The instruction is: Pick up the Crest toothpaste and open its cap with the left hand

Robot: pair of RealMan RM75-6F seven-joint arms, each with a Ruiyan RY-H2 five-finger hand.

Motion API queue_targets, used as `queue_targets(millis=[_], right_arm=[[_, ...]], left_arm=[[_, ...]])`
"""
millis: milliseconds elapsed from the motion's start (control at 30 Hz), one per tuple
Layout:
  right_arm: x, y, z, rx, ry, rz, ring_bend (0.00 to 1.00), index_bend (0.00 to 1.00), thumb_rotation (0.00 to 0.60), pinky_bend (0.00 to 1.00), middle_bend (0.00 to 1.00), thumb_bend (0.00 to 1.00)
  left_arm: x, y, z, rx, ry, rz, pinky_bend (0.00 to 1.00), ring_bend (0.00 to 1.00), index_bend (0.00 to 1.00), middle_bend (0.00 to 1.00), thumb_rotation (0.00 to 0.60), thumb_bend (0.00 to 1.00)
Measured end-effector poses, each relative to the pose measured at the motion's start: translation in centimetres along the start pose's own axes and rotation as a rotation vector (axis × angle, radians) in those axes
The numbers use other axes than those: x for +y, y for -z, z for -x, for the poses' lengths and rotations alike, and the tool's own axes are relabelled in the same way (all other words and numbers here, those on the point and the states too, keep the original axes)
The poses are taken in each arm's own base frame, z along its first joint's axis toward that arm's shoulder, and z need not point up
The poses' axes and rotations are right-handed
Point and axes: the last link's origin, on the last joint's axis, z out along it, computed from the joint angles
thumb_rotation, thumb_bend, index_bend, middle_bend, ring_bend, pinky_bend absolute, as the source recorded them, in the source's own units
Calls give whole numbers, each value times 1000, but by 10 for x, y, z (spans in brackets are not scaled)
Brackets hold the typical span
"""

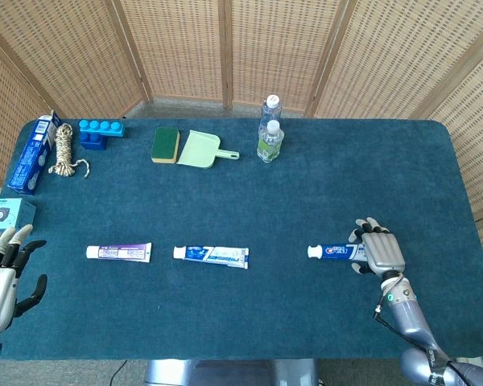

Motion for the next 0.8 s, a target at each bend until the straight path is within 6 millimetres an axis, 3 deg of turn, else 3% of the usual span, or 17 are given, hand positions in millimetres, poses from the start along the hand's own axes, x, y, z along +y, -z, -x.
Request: queue_targets(millis=[400,600,700,800], right_arm=[[3,-6,0,-33,23,3,82,388,600,218,161,261],[-3,-10,2,-57,24,-3,115,499,600,236,194,297],[-6,-12,2,-61,30,-11,178,586,600,284,267,331],[-10,-14,3,-65,33,-22,276,694,600,395,376,376]], left_arm=[[-2,4,-1,7,5,-5,0,35,223,99,600,400],[-3,5,-2,14,6,-9,0,27,223,92,600,401],[-4,6,-3,19,7,-11,0,24,223,91,600,401],[-5,7,-3,20,9,-12,0,22,223,91,600,400]])
